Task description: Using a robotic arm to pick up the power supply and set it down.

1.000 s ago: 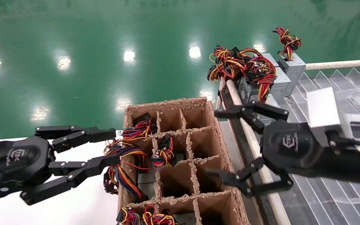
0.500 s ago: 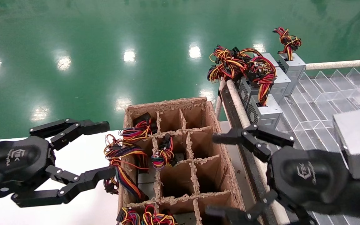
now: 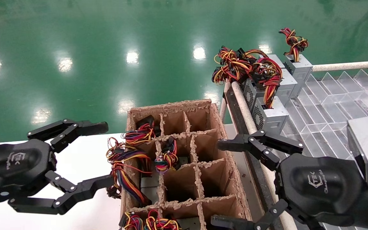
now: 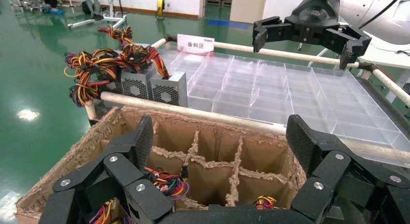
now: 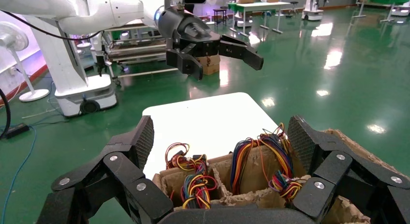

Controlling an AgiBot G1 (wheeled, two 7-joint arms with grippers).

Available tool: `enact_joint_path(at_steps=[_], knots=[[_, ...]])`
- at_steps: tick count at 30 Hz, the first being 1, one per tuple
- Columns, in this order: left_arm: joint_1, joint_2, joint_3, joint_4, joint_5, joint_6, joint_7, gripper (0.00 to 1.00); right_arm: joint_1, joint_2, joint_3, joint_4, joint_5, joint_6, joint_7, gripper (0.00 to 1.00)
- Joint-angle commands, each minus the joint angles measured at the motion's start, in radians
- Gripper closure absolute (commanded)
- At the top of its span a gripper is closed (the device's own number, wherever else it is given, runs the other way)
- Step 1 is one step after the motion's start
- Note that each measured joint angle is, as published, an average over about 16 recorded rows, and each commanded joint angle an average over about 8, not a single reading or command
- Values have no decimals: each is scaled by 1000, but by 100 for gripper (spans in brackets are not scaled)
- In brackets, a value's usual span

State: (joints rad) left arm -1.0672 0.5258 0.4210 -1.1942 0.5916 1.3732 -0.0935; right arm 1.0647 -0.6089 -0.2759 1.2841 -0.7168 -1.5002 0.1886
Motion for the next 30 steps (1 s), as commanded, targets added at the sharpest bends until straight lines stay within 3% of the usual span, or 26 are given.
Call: enact_joint_path(at_steps=[1, 30], knots=[[0, 0, 0, 0, 0, 0, 0, 0, 2, 0, 0, 0, -3, 1, 0, 0], [0, 0, 0, 0, 0, 0, 0, 0, 10, -2, -3, 0, -14, 5, -1, 0]])
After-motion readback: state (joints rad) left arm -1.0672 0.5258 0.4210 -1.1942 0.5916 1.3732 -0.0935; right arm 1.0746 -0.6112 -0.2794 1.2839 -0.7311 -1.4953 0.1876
